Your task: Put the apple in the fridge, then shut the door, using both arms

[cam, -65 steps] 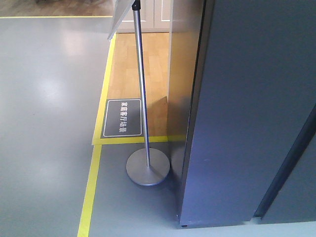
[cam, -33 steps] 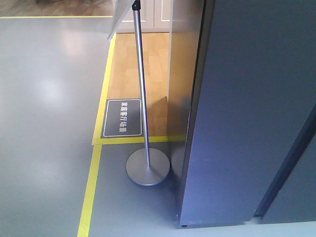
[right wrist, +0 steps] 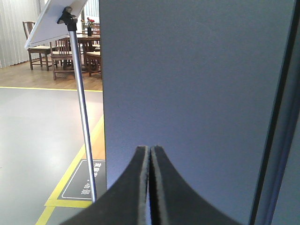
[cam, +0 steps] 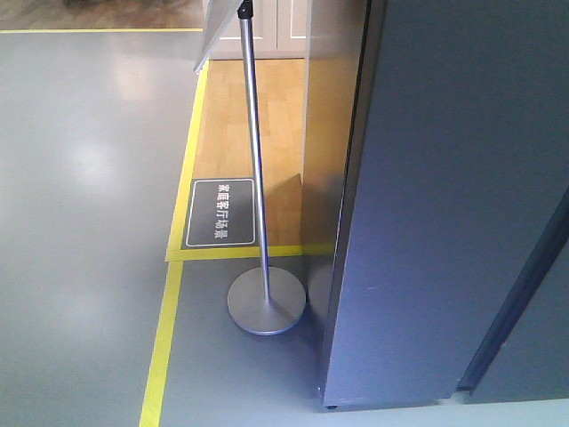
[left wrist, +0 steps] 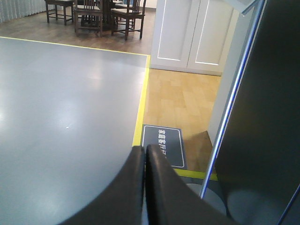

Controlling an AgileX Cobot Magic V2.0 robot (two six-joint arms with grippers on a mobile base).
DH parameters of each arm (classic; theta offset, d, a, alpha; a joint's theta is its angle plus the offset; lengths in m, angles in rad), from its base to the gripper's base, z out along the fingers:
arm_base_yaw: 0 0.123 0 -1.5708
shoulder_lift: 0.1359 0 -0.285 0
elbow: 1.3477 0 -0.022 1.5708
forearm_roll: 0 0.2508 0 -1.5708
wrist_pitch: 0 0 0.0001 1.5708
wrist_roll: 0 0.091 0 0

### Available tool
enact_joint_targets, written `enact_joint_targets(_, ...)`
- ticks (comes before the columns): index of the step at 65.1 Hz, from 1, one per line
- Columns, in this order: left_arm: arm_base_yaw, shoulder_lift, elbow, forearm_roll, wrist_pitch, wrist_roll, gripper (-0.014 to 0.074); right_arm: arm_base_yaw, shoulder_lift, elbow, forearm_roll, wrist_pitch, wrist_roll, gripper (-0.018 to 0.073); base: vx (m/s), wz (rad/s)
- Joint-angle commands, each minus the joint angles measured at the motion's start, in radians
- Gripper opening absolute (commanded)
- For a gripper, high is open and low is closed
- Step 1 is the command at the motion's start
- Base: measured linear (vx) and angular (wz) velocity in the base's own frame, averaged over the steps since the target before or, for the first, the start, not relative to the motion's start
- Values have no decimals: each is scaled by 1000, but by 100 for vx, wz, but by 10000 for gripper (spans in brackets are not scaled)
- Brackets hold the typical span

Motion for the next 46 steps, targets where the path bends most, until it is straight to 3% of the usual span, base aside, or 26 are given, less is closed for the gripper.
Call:
enact_joint_targets(1, -2, -16, 28, -7, -69, -10, -8, -3, -18, 15, -12, -80, 2, -3, 0, 0)
enact_joint_targets(46, -2, -16, 28, -7, -69, -10, -8, -3, -18, 15, -26, -80, 2, -3, 0, 0)
